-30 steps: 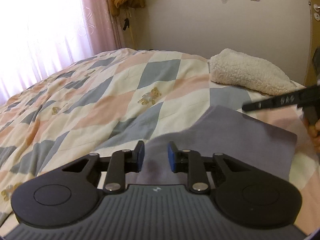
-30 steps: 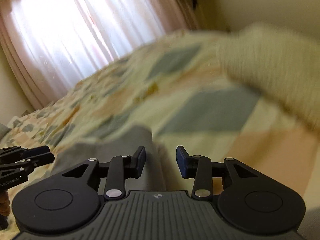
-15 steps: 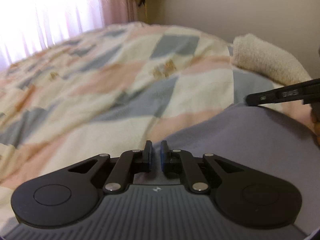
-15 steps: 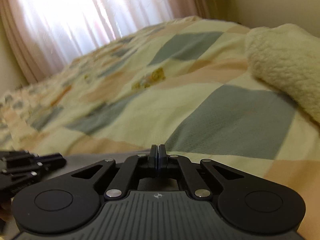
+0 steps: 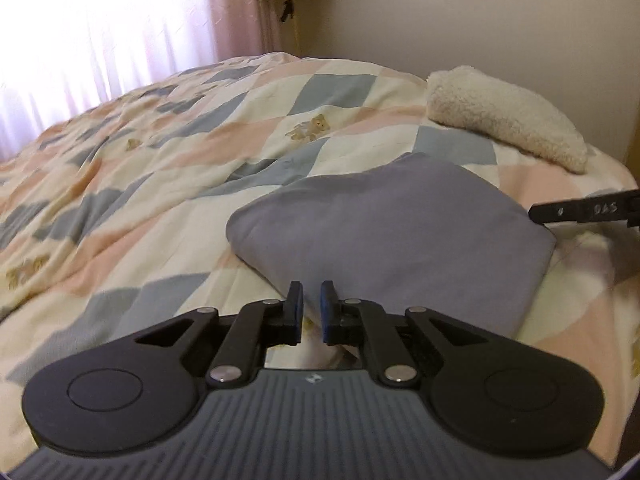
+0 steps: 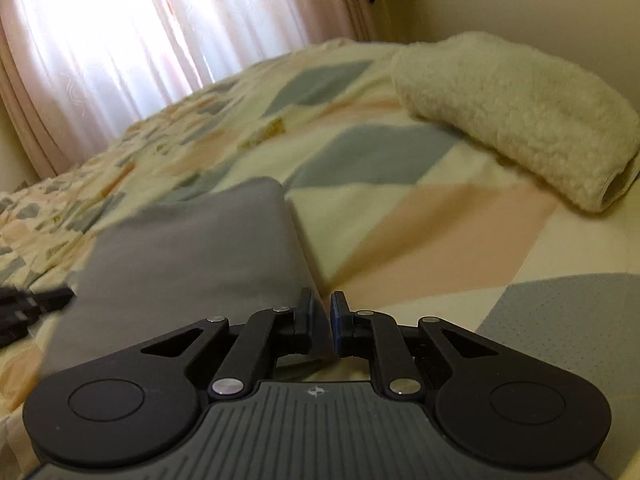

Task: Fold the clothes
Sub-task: 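Open both grippers and lift them away from the folded garment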

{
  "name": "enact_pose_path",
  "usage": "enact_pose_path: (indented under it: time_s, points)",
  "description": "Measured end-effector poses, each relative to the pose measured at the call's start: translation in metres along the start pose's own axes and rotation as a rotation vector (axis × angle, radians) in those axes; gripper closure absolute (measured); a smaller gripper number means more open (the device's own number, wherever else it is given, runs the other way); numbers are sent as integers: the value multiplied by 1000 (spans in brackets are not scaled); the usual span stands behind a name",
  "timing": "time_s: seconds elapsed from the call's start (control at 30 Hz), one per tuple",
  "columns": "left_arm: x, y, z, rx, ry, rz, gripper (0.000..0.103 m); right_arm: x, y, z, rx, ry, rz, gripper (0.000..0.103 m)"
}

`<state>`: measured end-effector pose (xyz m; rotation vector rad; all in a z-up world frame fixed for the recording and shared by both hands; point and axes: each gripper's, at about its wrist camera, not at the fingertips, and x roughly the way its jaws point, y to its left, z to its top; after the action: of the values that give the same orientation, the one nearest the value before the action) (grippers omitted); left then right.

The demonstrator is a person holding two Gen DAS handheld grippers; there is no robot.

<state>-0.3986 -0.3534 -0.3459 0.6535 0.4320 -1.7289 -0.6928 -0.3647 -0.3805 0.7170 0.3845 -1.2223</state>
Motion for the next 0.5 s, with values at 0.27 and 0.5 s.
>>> enact_pose_path:
  time_s: [0.27,0.5]
  points:
    - [-9,-20,-9,-70,80,-2,94,-10,38,-15,-41,-2,23,89]
    - [-30,-24,-7,-80,108,44,93,-16,51,-17,12,-4,-23,82]
